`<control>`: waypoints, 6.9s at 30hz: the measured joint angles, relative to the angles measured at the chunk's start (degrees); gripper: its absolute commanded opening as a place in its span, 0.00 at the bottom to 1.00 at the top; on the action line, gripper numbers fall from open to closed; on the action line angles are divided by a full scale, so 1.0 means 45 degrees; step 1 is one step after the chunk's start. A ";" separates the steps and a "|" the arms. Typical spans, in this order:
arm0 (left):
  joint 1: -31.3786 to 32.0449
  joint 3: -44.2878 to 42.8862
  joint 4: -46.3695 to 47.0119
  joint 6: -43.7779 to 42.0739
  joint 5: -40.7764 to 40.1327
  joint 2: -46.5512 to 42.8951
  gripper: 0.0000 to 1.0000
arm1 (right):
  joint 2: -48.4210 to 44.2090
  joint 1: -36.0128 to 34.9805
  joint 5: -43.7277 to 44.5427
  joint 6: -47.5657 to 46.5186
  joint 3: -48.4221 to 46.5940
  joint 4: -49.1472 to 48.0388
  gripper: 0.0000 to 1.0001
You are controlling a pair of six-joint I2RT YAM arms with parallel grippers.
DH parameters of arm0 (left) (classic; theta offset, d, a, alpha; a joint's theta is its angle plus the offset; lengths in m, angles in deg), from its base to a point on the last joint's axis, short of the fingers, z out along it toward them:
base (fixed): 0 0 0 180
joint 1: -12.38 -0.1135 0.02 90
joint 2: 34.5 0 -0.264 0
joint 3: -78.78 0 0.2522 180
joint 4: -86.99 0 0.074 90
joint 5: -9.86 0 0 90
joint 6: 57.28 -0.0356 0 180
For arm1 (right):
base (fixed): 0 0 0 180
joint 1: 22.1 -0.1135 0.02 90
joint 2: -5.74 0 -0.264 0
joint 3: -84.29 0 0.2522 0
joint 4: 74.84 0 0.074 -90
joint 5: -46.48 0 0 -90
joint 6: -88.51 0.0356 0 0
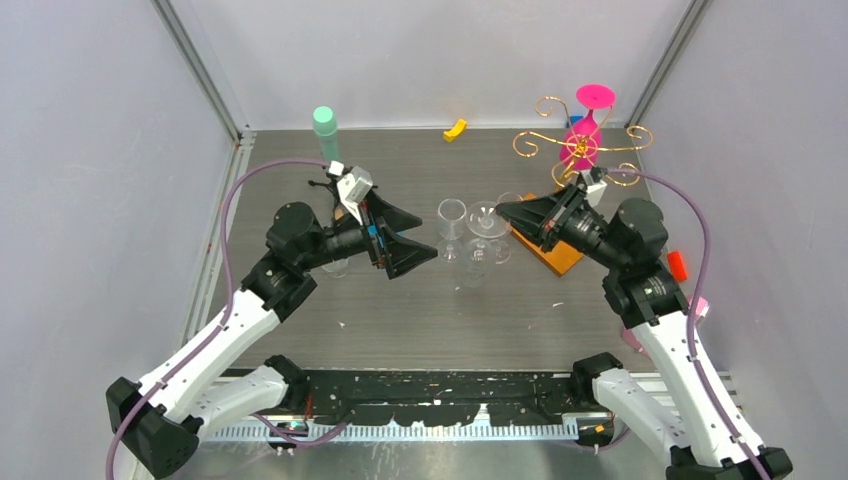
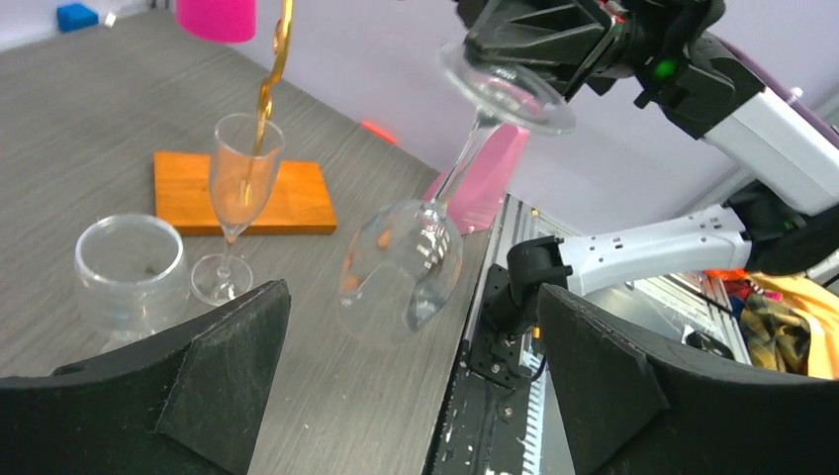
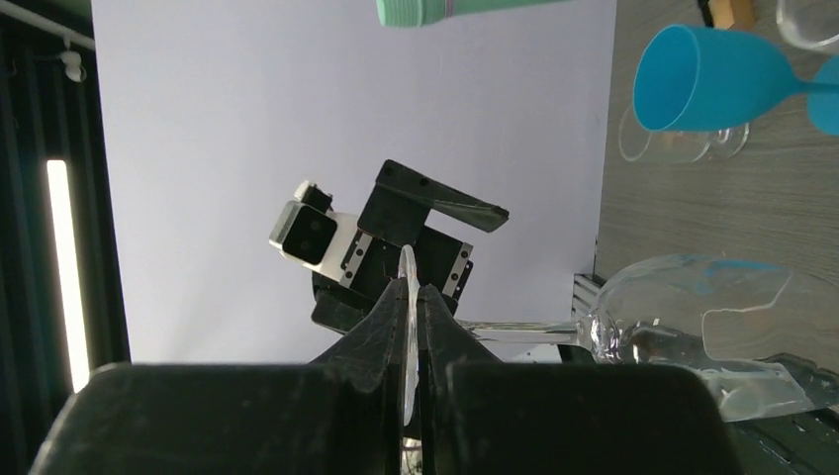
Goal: Take the wine glass off the wine glass rack
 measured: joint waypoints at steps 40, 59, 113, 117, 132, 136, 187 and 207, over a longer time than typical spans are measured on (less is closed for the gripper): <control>0.0772 0.1161 0.1690 -0.1253 0.1282 -0.0131 0.00 | 0.3128 -0.5654 0.2385 0.0792 0.0559 -0.4464 0.52; 0.0806 -0.0253 -0.0141 0.0631 -0.6509 -0.2016 0.00 | 0.1219 -0.5926 0.5299 -0.1987 0.1039 -0.3055 0.82; 0.0772 0.1909 0.1729 0.4022 -0.9277 -0.5105 1.00 | 0.4872 -0.8612 0.5469 -0.1773 0.0976 -1.1079 0.00; 0.0772 0.1486 -0.0039 0.2263 -0.8655 -0.5668 1.00 | 0.4367 -0.8616 0.5790 -0.2472 0.0874 -0.9967 0.00; 0.0782 -0.1817 -0.7718 -0.3793 -0.6513 -0.6577 1.00 | 0.3745 -0.8607 0.5809 -0.6839 -0.3099 -0.0996 0.00; 0.0782 -0.2642 -0.8262 -0.4930 -0.5853 -0.7072 1.00 | 0.4012 -0.8602 0.4702 -0.8432 -0.4998 0.1889 0.00; 0.0782 -0.0631 -0.8349 -0.4770 -0.5702 -0.6343 1.00 | 0.6917 -0.6766 0.9855 -1.1856 -0.4575 1.3061 0.04; 0.0782 -0.0578 -0.8354 -0.4551 -0.5965 -0.6611 1.00 | 0.6917 -0.6256 0.9729 -1.2201 -0.5323 1.2842 0.43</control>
